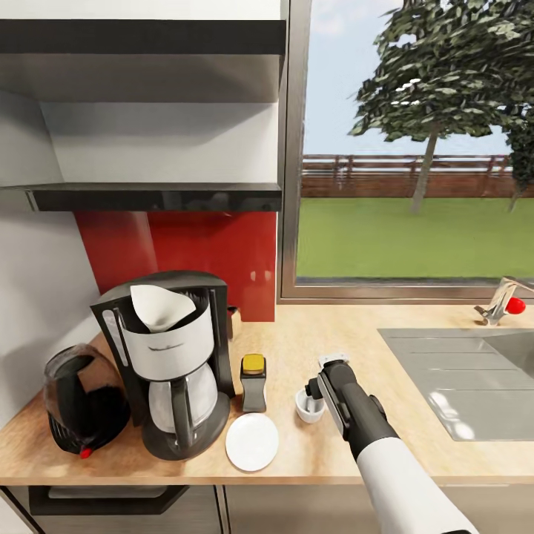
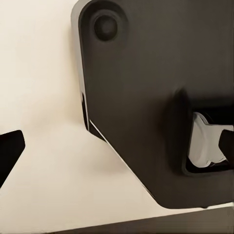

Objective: Set up a coffee station on the kitchen countertop: keep the coffee maker on the countertop, move the bottle of coffee from the kitchen shelf to the counter next to the coffee maker, place a paper coffee filter on top of the coffee maker, put the saucer next to the coffee maker with the coffee cup on the saucer, and place the electric kettle next to the coffee maker.

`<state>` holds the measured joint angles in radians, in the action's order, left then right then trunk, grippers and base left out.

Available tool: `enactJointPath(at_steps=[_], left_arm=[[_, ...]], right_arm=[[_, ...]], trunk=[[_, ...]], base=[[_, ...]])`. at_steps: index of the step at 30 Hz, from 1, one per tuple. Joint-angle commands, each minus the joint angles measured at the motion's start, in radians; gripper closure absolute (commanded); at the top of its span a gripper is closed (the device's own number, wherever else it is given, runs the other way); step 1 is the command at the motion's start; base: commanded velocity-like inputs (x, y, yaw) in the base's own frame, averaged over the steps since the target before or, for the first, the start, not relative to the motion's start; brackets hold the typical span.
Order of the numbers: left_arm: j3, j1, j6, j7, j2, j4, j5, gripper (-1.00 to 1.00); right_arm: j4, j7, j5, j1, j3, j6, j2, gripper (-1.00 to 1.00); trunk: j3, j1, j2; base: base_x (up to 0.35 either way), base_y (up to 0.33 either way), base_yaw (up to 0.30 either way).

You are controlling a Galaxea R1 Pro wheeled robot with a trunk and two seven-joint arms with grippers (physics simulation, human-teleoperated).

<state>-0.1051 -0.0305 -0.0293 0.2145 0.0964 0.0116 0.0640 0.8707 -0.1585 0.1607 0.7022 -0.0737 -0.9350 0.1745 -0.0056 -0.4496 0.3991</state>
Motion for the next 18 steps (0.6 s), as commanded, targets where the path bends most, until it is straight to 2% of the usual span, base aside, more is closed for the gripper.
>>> enactJointPath(at_steps=[1,18], left_arm=[[-0.009,0.001,-0.003,0.003,0.000,0.004,0.007,-1.00],[-0.012,0.004,-0.003,0.003,0.000,0.008,0.005,-1.00]], right_arm=[[0.000,-0.001,0.003,0.000,-0.002,-0.004,0.000,-1.00],[-0.055,-0.001,0.002,0.000,-0.002,-0.004,0.000,-1.00]], trunk=[[-0.001,0.000,0.001],[-0.010,0.000,0.001]], base=[[0.000,0.000,0.000],[0.000,0.000,0.000]])
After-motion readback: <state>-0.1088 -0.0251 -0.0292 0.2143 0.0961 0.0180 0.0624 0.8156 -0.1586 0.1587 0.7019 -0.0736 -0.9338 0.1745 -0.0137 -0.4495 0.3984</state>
